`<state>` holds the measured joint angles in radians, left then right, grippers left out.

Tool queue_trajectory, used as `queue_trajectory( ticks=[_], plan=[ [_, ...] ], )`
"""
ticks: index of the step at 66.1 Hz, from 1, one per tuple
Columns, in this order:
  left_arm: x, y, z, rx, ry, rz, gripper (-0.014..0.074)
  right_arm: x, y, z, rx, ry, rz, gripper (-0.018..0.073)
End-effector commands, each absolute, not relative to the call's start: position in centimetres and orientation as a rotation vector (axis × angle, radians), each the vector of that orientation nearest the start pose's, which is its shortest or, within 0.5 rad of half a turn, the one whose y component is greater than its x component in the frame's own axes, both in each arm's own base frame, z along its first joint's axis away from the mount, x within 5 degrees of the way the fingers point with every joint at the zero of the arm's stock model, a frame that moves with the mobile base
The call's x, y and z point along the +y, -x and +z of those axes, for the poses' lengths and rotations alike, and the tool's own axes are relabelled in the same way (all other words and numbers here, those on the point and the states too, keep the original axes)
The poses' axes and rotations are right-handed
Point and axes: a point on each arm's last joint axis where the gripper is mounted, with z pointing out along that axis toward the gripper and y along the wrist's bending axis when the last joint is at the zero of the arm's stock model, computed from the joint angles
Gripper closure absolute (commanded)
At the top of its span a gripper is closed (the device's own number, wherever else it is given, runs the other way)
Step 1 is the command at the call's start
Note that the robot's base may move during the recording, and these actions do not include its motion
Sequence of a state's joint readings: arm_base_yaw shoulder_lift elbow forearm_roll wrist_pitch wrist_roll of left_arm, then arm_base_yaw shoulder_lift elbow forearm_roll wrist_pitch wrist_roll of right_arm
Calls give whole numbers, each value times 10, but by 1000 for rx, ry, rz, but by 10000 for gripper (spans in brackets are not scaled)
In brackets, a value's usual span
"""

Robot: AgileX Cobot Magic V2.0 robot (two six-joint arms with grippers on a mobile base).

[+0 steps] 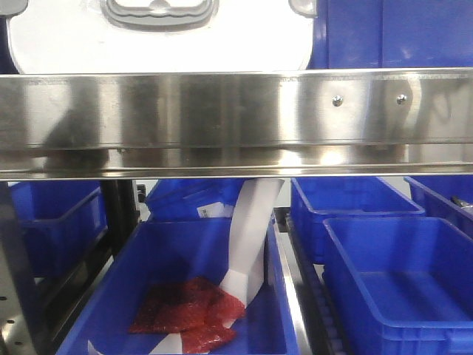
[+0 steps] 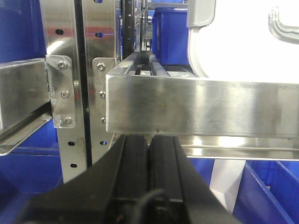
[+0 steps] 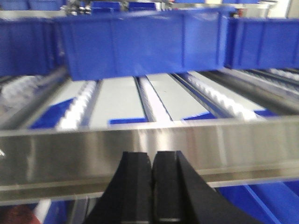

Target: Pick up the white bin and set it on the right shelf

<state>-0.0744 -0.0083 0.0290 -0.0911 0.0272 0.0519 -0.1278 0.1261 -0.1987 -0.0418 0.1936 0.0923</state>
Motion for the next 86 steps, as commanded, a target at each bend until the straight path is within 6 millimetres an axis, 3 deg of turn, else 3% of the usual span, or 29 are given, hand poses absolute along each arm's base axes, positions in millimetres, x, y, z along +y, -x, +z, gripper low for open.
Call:
queue_trajectory(
  ticks=[1,11,16,41,86],
  plan=[
    [-4,-56,202,1456,-21,-98,713,-9,-56,254,1481,-132,-100,487],
    [-4,-56,202,1456,-21,-98,713,-8,-54,213,1482,-129,-100,487],
    [-4,-56,202,1456,-21,-98,713,-8,-55,205,1496,-128,-97,487],
    [-4,-56,202,1456,-21,-98,713,-7,-54,214,1398,-113,-95,487],
    [-4,-56,202,1456,-21,-98,713,-7,-54,214,1398,-113,-95,487]
  ],
)
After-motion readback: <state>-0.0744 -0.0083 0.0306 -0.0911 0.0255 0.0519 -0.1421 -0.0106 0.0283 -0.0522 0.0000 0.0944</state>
